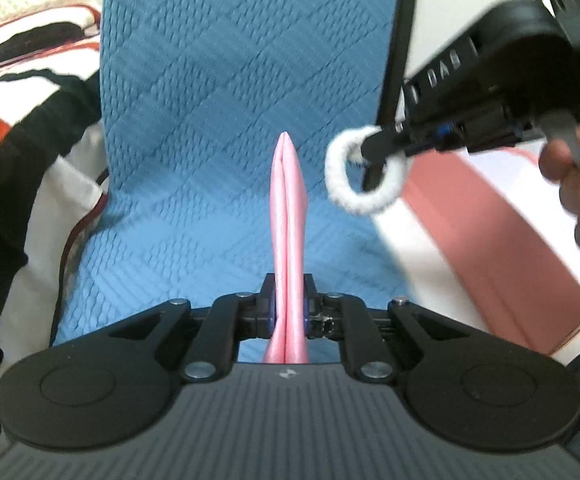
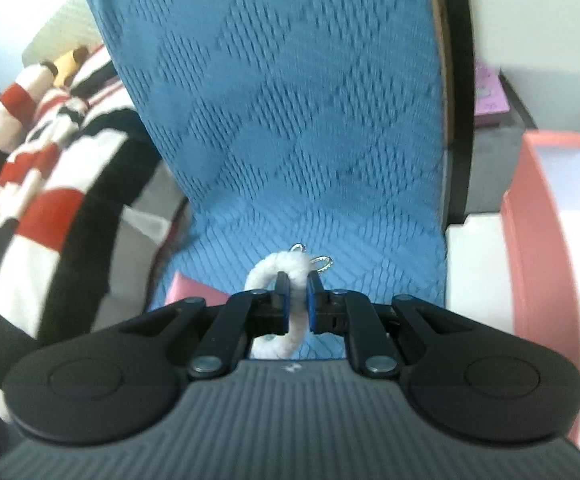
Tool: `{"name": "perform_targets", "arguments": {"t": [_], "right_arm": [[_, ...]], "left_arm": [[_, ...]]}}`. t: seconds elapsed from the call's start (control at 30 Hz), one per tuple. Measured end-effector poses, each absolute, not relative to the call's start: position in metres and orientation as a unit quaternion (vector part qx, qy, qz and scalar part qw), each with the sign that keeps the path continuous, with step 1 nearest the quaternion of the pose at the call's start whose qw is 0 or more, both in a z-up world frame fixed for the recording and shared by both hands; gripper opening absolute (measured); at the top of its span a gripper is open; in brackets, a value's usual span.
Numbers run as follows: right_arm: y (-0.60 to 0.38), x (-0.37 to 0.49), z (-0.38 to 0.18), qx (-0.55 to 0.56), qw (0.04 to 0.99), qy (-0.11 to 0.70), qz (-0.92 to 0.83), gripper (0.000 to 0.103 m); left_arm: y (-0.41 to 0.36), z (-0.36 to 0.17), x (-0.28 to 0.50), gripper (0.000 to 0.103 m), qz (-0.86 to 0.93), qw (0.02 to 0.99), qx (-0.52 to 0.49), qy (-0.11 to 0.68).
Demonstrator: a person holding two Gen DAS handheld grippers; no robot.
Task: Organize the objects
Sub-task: 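Carry the white keyring over the pink bundle held in the left tool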
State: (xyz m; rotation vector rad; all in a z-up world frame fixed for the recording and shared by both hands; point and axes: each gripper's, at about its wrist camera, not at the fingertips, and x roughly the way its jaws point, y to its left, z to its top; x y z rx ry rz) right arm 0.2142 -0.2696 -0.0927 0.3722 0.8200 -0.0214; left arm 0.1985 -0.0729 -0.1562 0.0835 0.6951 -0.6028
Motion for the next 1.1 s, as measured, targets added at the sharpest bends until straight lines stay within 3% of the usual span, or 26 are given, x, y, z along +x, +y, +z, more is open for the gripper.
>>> {"name": "perform_targets", "arguments": {"t": [0.47,0.97,1.1], "right_arm": [[-0.240,0.200,-0.001,0.216,0.906,0.363,0.022,0.012],[-0.217,0.212,0.003,0.207,0.897,0.392,-0.009,0.014],[-0.217,0.215,-0.001,0.209,0.892,0.400,-0.011,0.020]], "left_arm": [[-0.066,-0.123,0.164,0.014,-0.296,0.924,0.052,0.235],[-0.057,-0.107,0.151,0.014,-0.298,0.935,0.050,0.186],[-0.056,-0.109,0.155,0.014,-0.298,0.933,0.040,0.200]]}}
